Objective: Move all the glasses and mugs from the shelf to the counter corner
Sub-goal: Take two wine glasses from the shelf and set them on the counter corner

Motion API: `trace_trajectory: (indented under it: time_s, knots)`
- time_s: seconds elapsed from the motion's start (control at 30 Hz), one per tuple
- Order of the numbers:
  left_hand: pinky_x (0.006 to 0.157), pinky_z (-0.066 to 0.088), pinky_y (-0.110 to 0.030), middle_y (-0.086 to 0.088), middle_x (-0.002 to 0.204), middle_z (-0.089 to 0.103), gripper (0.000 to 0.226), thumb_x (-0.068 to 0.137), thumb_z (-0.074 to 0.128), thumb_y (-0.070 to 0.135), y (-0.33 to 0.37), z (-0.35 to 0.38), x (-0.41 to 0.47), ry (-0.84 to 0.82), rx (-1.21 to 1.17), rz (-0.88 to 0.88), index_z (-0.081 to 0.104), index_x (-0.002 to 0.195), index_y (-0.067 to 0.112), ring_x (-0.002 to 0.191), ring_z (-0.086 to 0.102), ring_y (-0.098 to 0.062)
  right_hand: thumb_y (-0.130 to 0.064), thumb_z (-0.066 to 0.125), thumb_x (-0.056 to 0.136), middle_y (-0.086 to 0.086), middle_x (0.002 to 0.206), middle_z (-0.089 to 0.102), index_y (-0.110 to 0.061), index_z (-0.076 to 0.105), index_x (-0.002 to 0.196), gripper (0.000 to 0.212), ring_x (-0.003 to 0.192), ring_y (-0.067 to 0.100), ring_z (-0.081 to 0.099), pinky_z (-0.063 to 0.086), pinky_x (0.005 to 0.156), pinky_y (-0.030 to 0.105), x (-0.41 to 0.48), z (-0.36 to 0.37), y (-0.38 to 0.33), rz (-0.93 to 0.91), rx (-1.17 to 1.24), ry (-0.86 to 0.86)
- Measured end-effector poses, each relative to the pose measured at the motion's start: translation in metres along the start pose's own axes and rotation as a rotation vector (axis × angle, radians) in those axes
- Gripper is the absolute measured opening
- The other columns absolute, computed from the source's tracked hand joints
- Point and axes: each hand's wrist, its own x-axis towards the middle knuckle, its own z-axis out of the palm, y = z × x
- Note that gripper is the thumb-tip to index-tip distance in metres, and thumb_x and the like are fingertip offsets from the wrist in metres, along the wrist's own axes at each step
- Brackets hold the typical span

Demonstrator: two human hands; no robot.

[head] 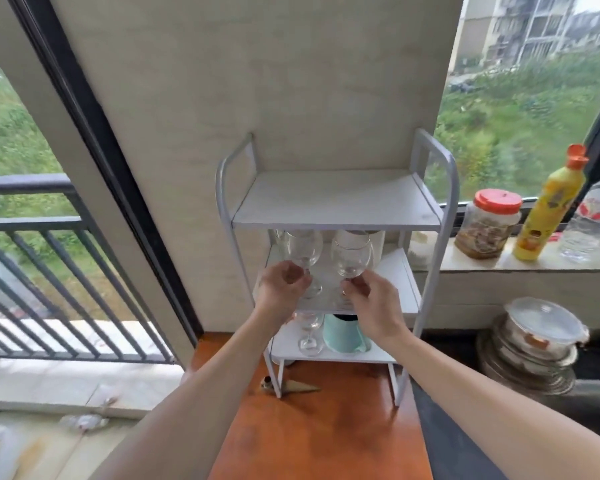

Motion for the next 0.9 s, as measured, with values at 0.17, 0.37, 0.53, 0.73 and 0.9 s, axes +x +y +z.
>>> trace_trajectory:
  time_s: [0.17, 0.37, 0.53, 0.73, 0.9]
  knots:
    - [0.044, 0.04, -0.006, 0.019, 0.071, 0.064, 0.01, 0.085, 0.069, 0.022, 0.005, 0.005, -0.007, -0.022, 0.075, 0.026, 0.063, 0.082, 0.03, 0.065, 0.057, 0.003, -0.012, 0.06, 0.092, 0.004, 0.084, 0.072, -0.012, 0.066, 0.094, 0.007, 0.081, 0.021, 0.065, 0.05, 0.075, 0.034, -0.003, -0.01, 0.002, 0.005, 0.038, -0.047]
    - [0.084, 0.053, -0.037, -0.005, 0.086, 0.075, 0.009, 0.084, 0.07, 0.013, 0.004, -0.015, -0.036, -0.119, -0.035, 0.019, 0.068, 0.083, 0.021, 0.088, 0.07, -0.024, -0.006, 0.057, 0.093, 0.007, 0.087, 0.07, -0.009, 0.065, 0.094, 0.009, 0.088, 0.028, 0.066, 0.051, 0.083, 0.04, -0.015, -0.023, -0.007, 0.097, 0.105, -0.09]
    - [0.084, 0.05, -0.029, 0.007, 0.074, 0.074, 0.014, 0.086, 0.068, 0.008, 0.01, -0.033, -0.065, -0.22, -0.086, 0.021, 0.068, 0.08, 0.021, 0.08, 0.068, -0.011, -0.005, 0.057, 0.093, 0.0, 0.079, 0.069, -0.015, 0.064, 0.082, 0.017, 0.079, 0.015, 0.064, 0.05, 0.073, 0.02, -0.049, -0.043, -0.018, 0.159, 0.183, -0.112]
    - [0.086, 0.05, -0.032, -0.002, 0.082, 0.074, 0.011, 0.087, 0.066, 0.009, 0.021, -0.024, -0.122, -0.381, -0.093, 0.085, 0.07, 0.08, 0.016, 0.085, 0.068, -0.017, -0.005, 0.061, 0.09, -0.001, 0.071, 0.07, -0.011, 0.068, 0.078, 0.016, 0.063, 0.003, 0.062, 0.048, 0.061, 0.013, -0.131, -0.088, -0.017, 0.187, 0.207, 0.015]
    - [0.066, 0.047, -0.02, -0.009, 0.083, 0.069, 0.011, 0.087, 0.065, 0.004, 0.039, 0.028, -0.188, -0.573, -0.133, 0.114, 0.069, 0.089, -0.007, 0.062, 0.061, -0.002, -0.005, 0.06, 0.091, 0.004, 0.076, 0.071, -0.012, 0.066, 0.079, 0.015, 0.074, 0.009, 0.065, 0.05, 0.07, 0.02, -0.212, -0.159, -0.004, 0.309, 0.192, 0.109]
